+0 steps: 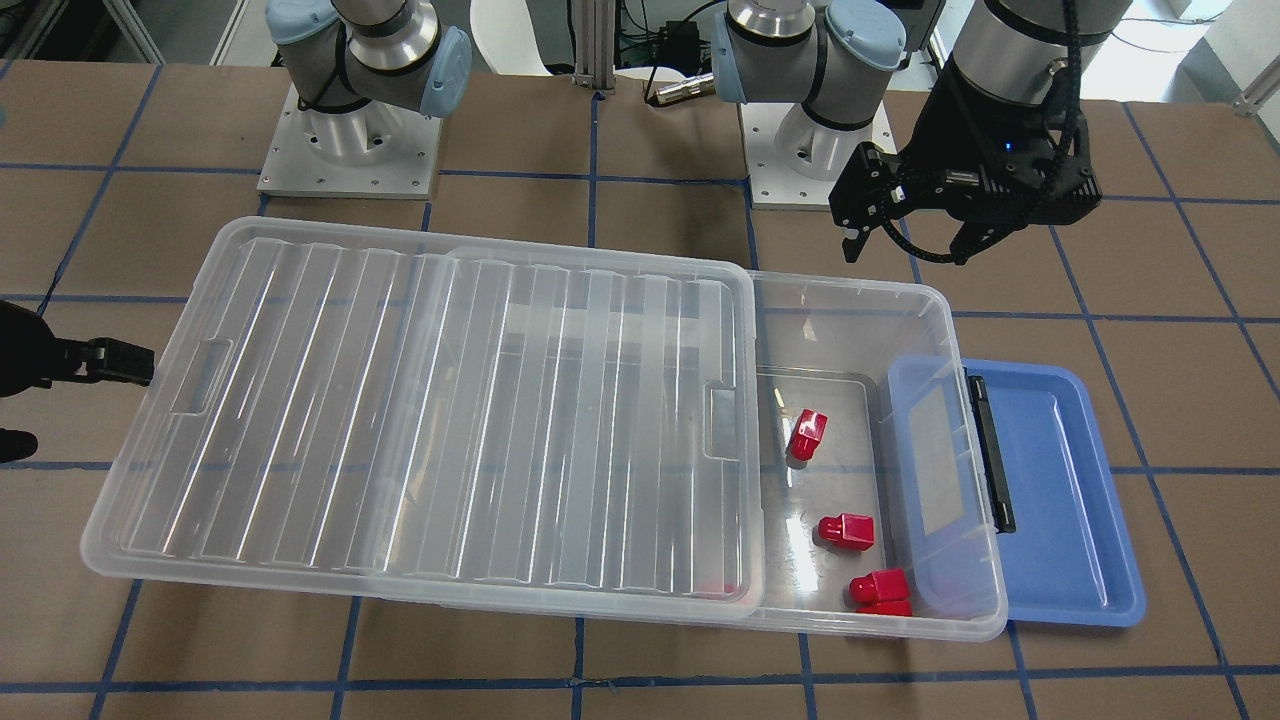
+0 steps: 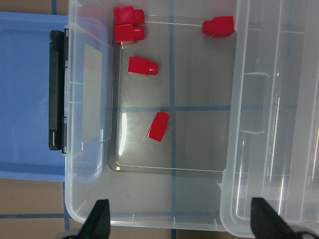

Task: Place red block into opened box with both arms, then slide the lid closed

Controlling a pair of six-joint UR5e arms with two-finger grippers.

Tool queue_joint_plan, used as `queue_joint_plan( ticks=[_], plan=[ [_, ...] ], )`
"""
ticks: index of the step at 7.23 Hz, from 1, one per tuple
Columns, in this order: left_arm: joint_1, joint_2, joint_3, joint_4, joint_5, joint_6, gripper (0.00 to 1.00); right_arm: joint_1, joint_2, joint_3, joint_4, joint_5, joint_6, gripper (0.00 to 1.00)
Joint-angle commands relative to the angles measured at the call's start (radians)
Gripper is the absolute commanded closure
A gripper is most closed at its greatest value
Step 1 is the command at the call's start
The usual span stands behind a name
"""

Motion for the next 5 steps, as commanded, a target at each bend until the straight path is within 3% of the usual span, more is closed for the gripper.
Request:
queue_joint_plan(
  ticks=[1,5],
  plan=[
    [0.000,0.001,0.008,-0.030,0.014,-0.008,0.00,0.008,-0.006,0.002,-0.002,0.008,0.010,0.00],
    [0.000,-0.001,0.015,-0.049,0.011,-0.008,0.00,0.066,-0.008,0.001,-0.002,0.020,0.083,0.00]
  ],
)
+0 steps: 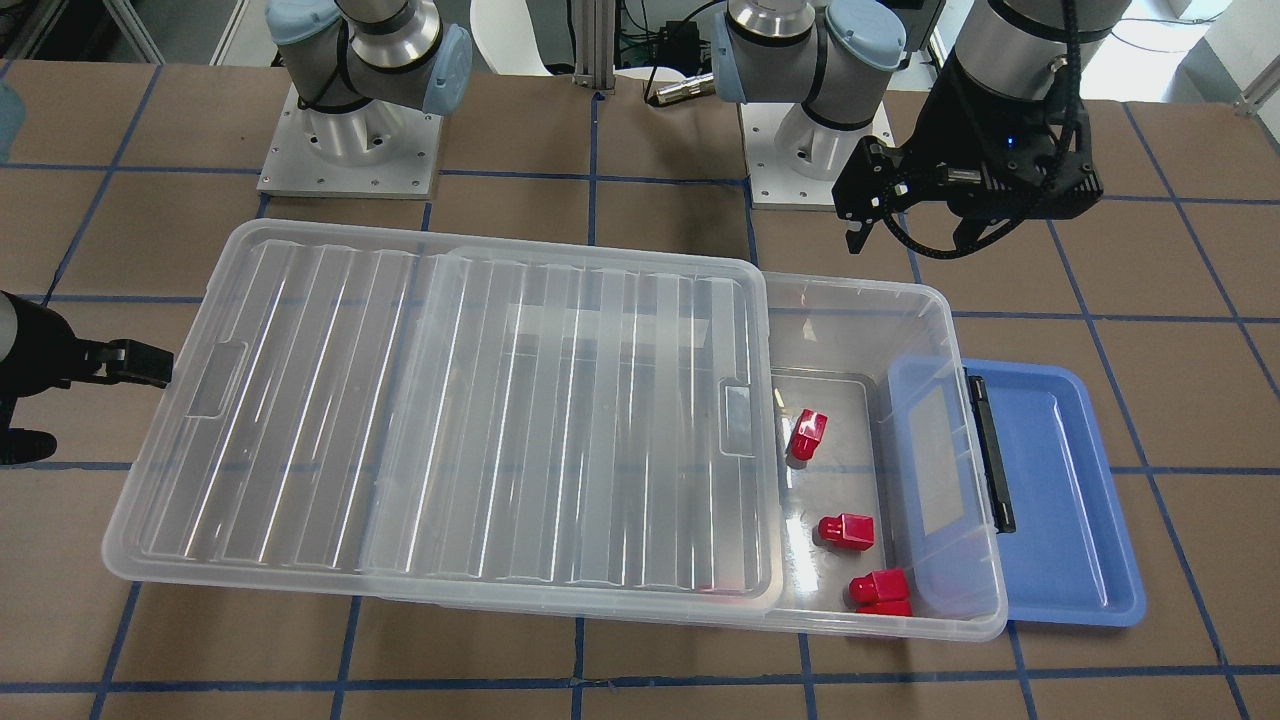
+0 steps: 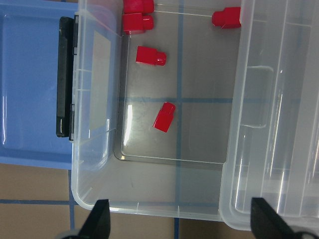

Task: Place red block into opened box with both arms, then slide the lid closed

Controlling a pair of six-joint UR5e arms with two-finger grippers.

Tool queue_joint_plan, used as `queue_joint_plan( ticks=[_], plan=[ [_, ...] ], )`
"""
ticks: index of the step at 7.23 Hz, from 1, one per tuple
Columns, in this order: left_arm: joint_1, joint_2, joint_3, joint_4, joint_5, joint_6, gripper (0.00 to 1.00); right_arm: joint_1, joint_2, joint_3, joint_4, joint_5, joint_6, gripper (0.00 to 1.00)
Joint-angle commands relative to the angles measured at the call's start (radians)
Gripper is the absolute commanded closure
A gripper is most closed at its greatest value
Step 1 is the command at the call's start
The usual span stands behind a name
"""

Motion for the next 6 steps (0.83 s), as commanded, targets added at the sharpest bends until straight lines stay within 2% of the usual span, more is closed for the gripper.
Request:
queue_joint_plan(
  ticks=[1,6],
  plan=[
    [0.000,0.001,0.000,-0.001,-0.001,-0.002,0.00,0.057,0.001,-0.001,-0.001,0.000,0.066,0.00],
    [0.000,0.004,-0.007,0.000,-0.003,-0.009,0.00,0.167,0.004,-0.003,-0.018,0.003,0.180,0.00]
  ],
)
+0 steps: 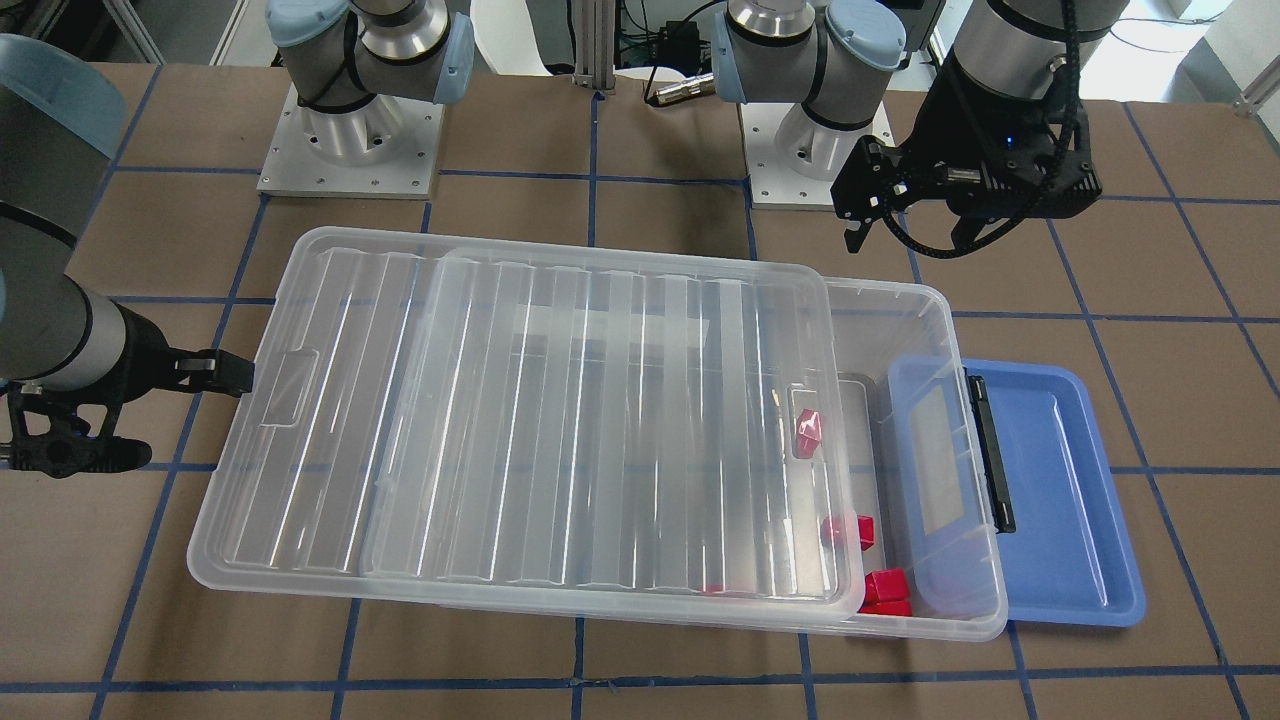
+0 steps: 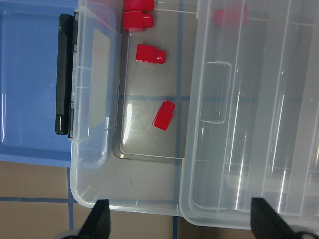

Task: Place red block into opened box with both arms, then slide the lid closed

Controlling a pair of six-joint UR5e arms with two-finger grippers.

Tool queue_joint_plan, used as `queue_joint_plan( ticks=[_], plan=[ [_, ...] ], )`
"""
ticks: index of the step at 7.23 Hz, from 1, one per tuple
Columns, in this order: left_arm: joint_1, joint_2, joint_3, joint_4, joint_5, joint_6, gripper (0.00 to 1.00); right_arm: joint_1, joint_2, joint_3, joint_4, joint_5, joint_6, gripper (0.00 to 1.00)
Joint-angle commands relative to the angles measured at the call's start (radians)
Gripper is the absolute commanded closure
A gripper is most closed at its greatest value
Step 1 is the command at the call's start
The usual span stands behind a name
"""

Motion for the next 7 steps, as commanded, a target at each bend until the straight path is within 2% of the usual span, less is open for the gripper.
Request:
queue_joint_plan(
  ticks=[1,7],
  plan=[
    [-0.002,0.001,-0.005,0.001,0.000,0.000,0.00,0.057,0.005,0.000,-0.013,0.001,0.050,0.00],
    [-0.002,0.001,-0.006,0.001,0.003,0.000,0.00,0.126,0.009,0.000,-0.019,0.027,0.119,0.00]
  ],
)
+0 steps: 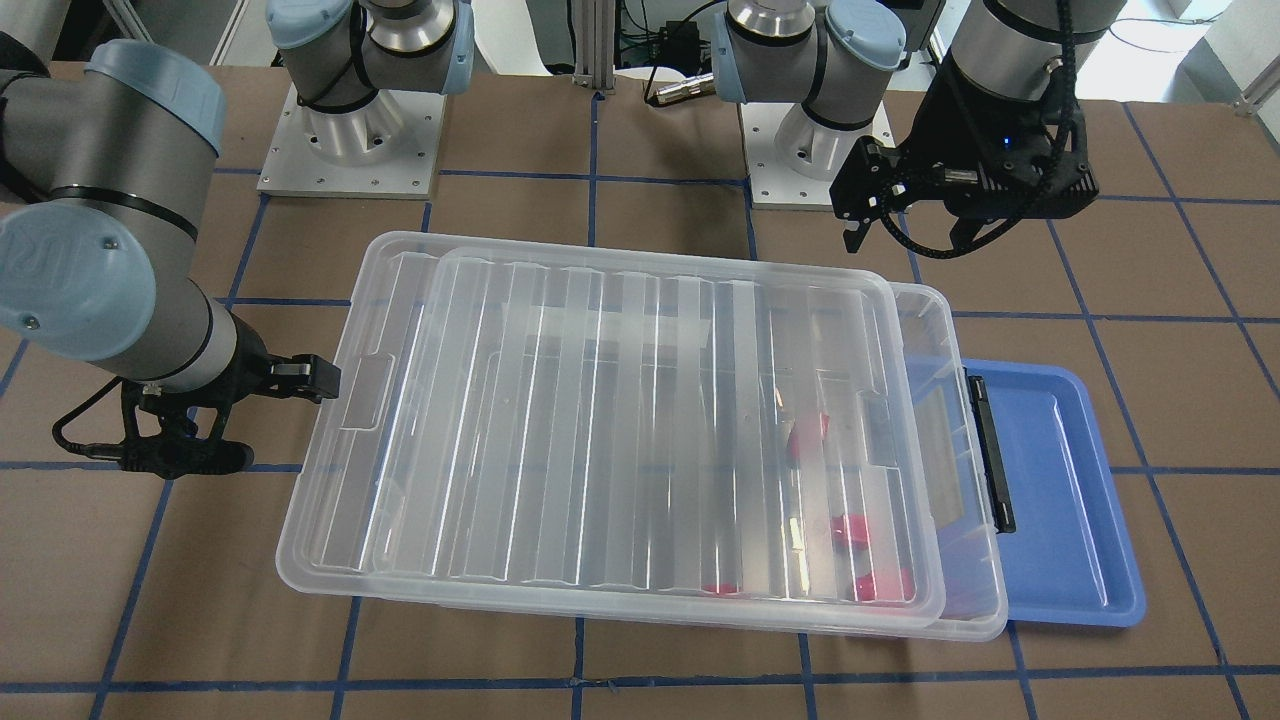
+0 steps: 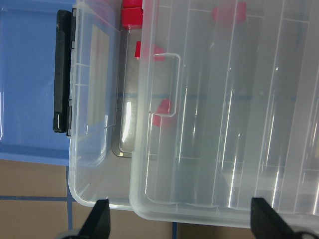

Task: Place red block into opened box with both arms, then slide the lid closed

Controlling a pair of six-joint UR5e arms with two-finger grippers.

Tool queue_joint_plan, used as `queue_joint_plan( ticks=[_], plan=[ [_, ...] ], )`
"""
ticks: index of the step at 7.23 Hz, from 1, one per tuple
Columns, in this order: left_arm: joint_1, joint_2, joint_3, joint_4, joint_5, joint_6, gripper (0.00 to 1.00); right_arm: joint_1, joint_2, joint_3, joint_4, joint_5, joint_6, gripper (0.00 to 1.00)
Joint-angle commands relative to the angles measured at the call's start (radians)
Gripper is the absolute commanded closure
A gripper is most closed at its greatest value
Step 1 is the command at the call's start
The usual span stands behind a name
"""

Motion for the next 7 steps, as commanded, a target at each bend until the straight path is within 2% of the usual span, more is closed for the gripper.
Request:
queue_joint_plan(
  ticks=[1,7],
  plan=[
    [0.000,0.000,-0.001,0.001,0.000,0.000,0.00,0.021,0.001,0.000,0.000,0.002,0.007,0.00],
    [-0.002,0.000,-0.001,0.001,-0.001,0.000,0.00,0.032,0.001,0.000,-0.002,0.026,0.010,0.00]
  ],
)
